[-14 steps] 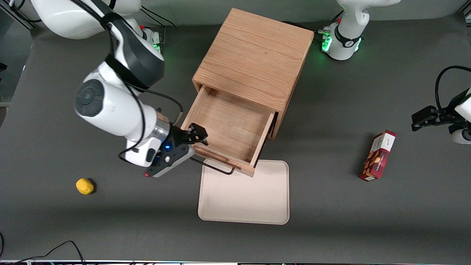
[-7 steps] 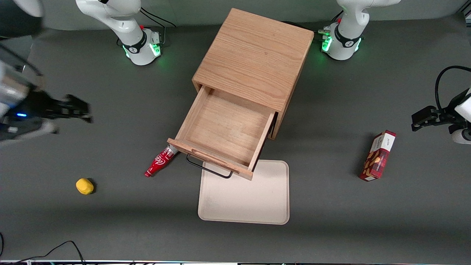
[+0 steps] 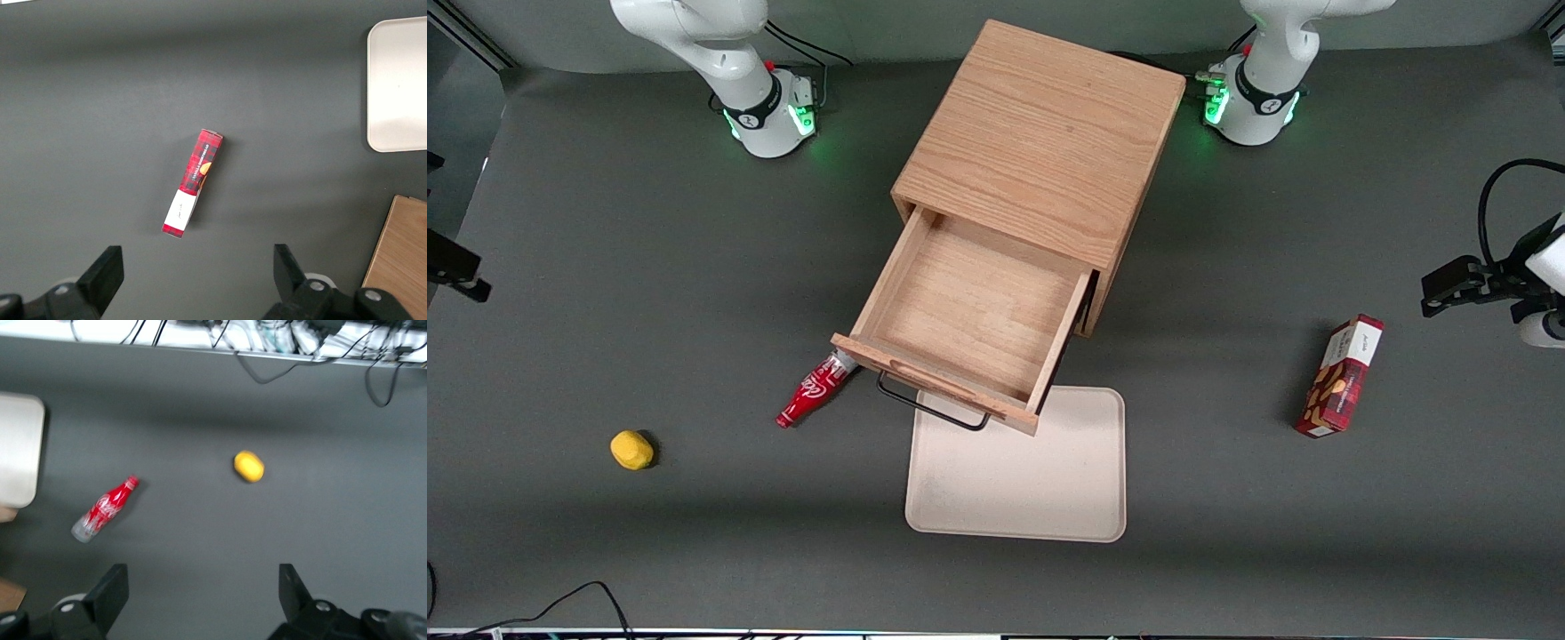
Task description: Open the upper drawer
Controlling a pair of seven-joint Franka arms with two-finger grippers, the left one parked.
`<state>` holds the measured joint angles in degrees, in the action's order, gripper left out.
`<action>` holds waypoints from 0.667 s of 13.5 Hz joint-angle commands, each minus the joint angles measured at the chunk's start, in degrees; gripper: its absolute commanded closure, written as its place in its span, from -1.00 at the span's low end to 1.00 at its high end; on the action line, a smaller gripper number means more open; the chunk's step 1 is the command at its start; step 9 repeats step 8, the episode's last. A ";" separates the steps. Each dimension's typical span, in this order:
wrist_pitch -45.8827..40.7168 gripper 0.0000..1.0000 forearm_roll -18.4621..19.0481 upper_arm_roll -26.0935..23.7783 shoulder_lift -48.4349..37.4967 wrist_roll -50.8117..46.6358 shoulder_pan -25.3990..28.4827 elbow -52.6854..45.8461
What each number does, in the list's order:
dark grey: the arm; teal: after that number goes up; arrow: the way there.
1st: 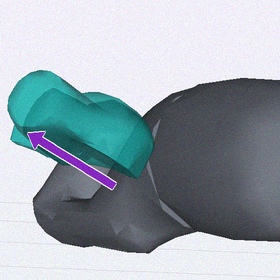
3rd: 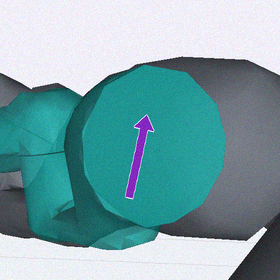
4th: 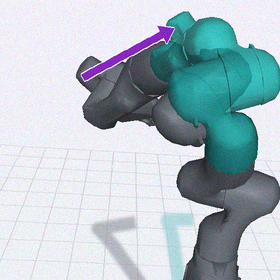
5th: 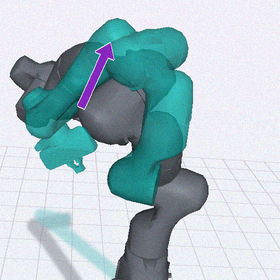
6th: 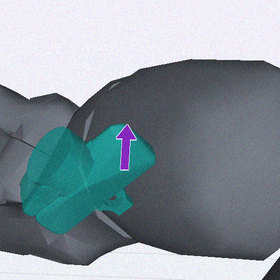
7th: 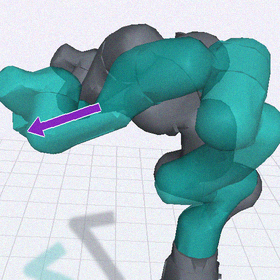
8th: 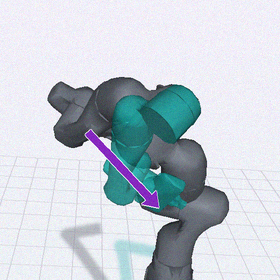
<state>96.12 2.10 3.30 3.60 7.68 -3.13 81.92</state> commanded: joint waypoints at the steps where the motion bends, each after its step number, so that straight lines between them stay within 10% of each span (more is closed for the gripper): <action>1: 7.42 -1.00 -0.96 -0.22 -9.13 -6.59 0.14 13.79; 9: 6.72 -1.00 -1.05 -0.31 -7.38 -4.87 1.10 11.07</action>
